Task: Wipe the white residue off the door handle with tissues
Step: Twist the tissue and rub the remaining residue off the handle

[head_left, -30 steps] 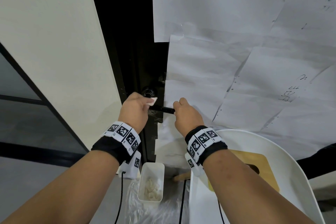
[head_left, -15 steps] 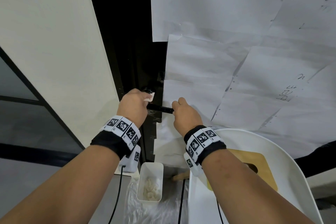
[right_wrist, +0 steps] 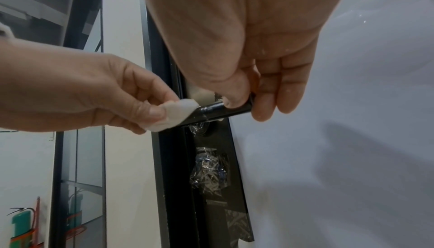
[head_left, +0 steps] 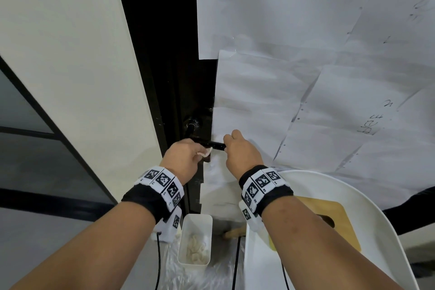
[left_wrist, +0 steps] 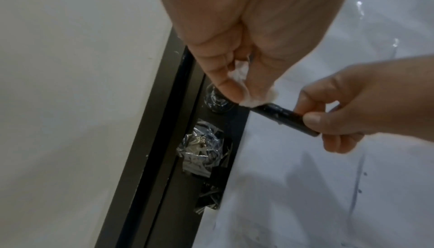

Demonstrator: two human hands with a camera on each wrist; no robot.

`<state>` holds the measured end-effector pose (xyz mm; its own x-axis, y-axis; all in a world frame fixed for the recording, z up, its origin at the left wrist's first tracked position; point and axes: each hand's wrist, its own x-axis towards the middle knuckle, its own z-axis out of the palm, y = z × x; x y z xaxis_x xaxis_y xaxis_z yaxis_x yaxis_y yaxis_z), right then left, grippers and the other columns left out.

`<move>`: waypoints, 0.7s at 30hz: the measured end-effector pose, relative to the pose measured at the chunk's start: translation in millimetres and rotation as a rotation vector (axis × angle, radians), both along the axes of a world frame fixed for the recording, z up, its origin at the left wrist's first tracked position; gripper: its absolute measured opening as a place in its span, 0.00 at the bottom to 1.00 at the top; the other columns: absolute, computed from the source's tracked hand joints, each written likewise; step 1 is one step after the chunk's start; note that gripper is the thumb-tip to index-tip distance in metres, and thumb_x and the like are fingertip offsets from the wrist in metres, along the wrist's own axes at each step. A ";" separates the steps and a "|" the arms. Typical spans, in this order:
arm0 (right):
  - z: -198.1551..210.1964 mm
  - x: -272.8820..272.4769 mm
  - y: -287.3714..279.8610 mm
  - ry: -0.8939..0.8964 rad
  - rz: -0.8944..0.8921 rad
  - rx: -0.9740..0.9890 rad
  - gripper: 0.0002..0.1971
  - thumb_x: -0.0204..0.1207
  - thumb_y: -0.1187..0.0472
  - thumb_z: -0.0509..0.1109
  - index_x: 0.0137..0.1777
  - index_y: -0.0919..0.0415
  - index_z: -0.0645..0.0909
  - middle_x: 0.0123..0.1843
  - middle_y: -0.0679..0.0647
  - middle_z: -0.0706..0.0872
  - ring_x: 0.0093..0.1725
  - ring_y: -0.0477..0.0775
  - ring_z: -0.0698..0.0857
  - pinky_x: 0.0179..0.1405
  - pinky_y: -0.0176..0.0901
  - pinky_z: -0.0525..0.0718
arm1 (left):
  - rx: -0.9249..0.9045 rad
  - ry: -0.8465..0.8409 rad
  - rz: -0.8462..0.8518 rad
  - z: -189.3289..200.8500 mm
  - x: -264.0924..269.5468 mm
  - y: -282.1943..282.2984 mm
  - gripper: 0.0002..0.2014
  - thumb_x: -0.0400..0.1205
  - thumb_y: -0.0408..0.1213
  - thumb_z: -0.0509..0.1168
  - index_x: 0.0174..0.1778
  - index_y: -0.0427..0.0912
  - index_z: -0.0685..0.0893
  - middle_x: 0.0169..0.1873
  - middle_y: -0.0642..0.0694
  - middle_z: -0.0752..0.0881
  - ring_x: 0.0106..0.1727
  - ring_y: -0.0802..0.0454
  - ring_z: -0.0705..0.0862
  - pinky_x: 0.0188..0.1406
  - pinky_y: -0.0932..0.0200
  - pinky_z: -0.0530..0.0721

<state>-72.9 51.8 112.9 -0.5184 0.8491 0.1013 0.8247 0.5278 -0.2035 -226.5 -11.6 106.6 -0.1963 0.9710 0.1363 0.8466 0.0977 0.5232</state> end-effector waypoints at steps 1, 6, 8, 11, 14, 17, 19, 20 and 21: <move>-0.7 -0.1 0.6 0.004 -0.001 0.000 0.09 0.72 0.77 0.58 0.47 0.63 0.72 0.51 0.60 0.73 0.32 0.61 0.74 0.29 0.48 0.71 | 0.072 -0.066 0.053 1.0 -1.8 -5.6 0.11 0.81 0.32 0.66 0.55 0.47 0.88 0.52 0.48 0.86 0.51 0.51 0.83 0.53 0.61 0.79; -6.9 0.3 2.1 0.017 -0.003 0.001 0.10 0.72 0.77 0.60 0.46 0.63 0.71 0.51 0.59 0.73 0.32 0.60 0.74 0.28 0.48 0.71 | 0.111 -0.252 0.364 -4.0 -20.1 -8.2 0.10 0.82 0.34 0.63 0.57 0.43 0.84 0.49 0.48 0.85 0.49 0.49 0.83 0.48 0.60 0.75; -6.6 0.0 1.9 0.024 -0.001 -0.003 0.09 0.72 0.77 0.59 0.46 0.63 0.71 0.51 0.59 0.73 0.32 0.61 0.74 0.28 0.48 0.71 | 0.042 -0.327 0.438 -17.1 -28.5 -7.2 0.09 0.81 0.35 0.63 0.55 0.43 0.84 0.46 0.48 0.86 0.47 0.48 0.84 0.48 0.57 0.80; -5.4 -0.5 2.0 0.019 0.001 -0.005 0.09 0.72 0.77 0.59 0.46 0.63 0.71 0.51 0.59 0.73 0.33 0.61 0.75 0.28 0.48 0.71 | -0.051 -0.507 0.518 -35.7 -31.8 -4.4 0.07 0.79 0.38 0.65 0.50 0.43 0.84 0.42 0.46 0.89 0.42 0.44 0.89 0.51 0.48 0.87; -4.2 0.5 1.9 0.016 0.007 -0.005 0.10 0.71 0.77 0.58 0.46 0.63 0.71 0.51 0.59 0.73 0.33 0.61 0.74 0.29 0.48 0.70 | -0.059 -0.886 0.583 -40.3 -22.2 2.8 0.08 0.80 0.30 0.65 0.53 0.37 0.84 0.41 0.43 0.87 0.37 0.48 0.88 0.49 0.50 0.89; -3.9 0.8 1.9 0.010 0.014 -0.001 0.10 0.71 0.77 0.58 0.46 0.62 0.71 0.51 0.60 0.73 0.32 0.60 0.73 0.29 0.48 0.69 | 0.009 -1.179 0.559 -35.7 -16.0 13.5 0.10 0.80 0.23 0.66 0.57 0.30 0.83 0.46 0.38 0.87 0.45 0.47 0.88 0.49 0.55 0.88; -5.0 0.7 2.6 0.006 0.018 0.003 0.09 0.72 0.77 0.58 0.45 0.62 0.70 0.51 0.60 0.73 0.32 0.59 0.73 0.29 0.48 0.69 | 0.048 -1.282 0.532 -28.8 -14.3 17.9 0.11 0.79 0.21 0.66 0.57 0.29 0.84 0.50 0.35 0.87 0.50 0.45 0.87 0.47 0.58 0.87; -5.6 1.0 3.3 0.005 0.018 0.008 0.08 0.74 0.76 0.59 0.45 0.62 0.70 0.51 0.60 0.73 0.32 0.59 0.72 0.28 0.47 0.68 | 0.059 -1.319 0.529 -25.6 -13.4 18.6 0.10 0.79 0.20 0.66 0.55 0.29 0.84 0.51 0.34 0.87 0.51 0.44 0.87 0.46 0.59 0.88; -6.3 1.0 3.9 0.005 0.017 0.014 0.07 0.75 0.74 0.59 0.46 0.62 0.70 0.51 0.60 0.73 0.31 0.59 0.72 0.28 0.47 0.68 | 0.068 -1.352 0.535 -23.7 -13.5 17.4 0.08 0.79 0.20 0.66 0.53 0.29 0.83 0.51 0.33 0.86 0.51 0.44 0.87 0.44 0.59 0.88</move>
